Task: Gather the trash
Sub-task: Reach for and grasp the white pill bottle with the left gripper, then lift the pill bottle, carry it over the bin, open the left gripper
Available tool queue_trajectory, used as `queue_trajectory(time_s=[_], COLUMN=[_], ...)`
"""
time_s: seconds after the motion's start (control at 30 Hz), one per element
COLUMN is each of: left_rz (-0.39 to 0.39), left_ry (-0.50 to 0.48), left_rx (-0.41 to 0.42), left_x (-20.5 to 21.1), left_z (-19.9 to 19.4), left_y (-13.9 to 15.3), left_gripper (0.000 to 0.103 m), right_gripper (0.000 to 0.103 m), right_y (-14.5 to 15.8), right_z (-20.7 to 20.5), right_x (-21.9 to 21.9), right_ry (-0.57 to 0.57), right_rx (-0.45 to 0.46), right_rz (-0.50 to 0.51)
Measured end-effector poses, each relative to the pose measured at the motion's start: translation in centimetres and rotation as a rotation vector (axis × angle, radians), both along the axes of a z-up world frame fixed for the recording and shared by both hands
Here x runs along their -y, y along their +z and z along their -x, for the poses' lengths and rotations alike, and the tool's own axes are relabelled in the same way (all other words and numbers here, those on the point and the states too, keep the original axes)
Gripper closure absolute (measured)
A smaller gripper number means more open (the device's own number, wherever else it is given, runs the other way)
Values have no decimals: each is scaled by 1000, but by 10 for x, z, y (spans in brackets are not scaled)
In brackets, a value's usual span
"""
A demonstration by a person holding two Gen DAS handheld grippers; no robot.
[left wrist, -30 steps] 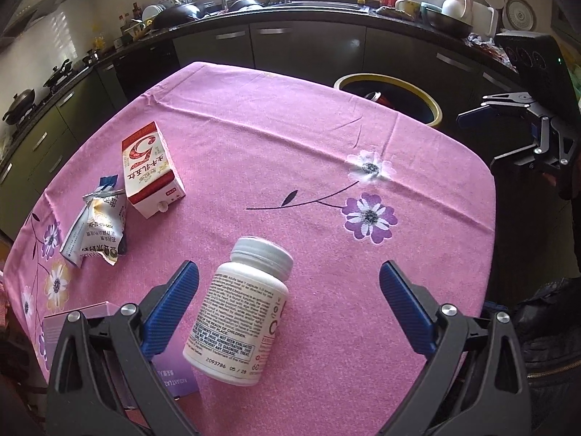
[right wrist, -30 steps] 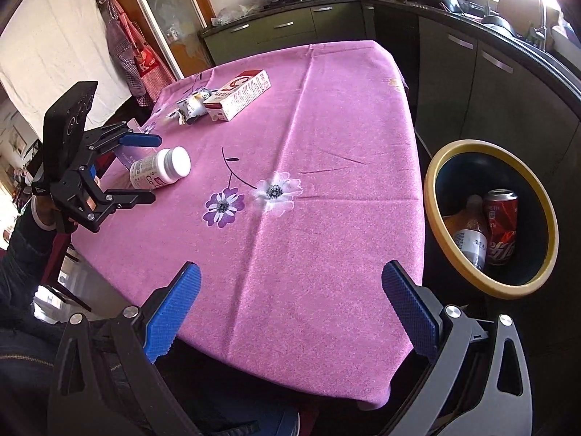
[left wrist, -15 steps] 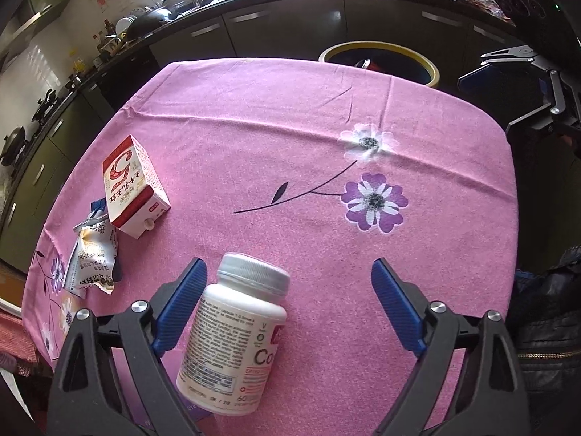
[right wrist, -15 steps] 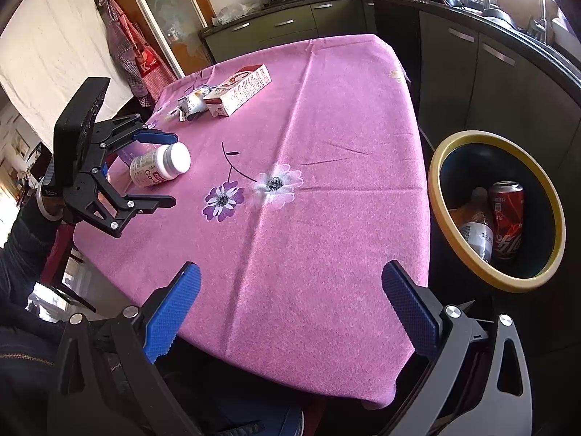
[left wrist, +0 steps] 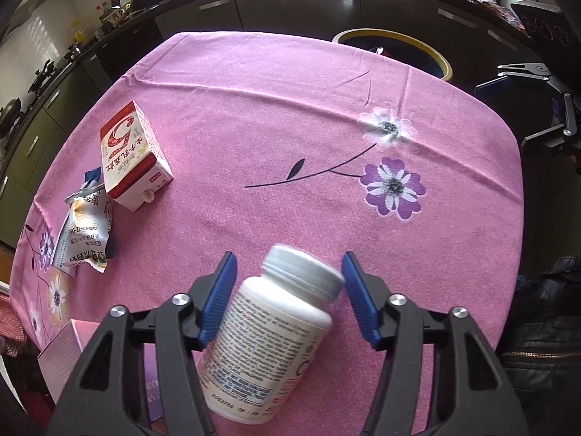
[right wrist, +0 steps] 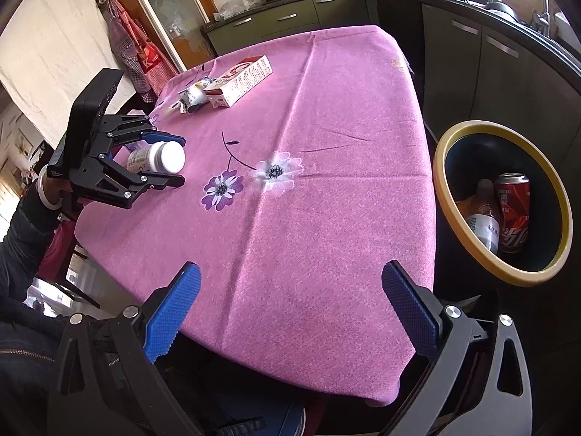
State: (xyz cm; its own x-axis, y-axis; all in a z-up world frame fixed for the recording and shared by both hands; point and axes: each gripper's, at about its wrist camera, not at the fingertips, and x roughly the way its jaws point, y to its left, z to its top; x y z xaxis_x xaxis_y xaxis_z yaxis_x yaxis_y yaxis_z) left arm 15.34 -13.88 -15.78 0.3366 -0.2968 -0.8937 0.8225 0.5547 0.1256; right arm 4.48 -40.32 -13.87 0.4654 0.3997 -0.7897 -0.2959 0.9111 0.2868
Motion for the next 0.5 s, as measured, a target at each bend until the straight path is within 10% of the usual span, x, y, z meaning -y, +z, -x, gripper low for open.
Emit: queue_trajectory(time_s=[0.5], left_rz=[74], left_ry=[14], left_rx=[-7], left_x=[-1], left_z=[23], left_y=[14], left_gripper=[56], right_gripper=[5], right_y=[-1], right_z=[1], right_x=[1], right_ry=[6], right_rx=[6], right_rz=[-20])
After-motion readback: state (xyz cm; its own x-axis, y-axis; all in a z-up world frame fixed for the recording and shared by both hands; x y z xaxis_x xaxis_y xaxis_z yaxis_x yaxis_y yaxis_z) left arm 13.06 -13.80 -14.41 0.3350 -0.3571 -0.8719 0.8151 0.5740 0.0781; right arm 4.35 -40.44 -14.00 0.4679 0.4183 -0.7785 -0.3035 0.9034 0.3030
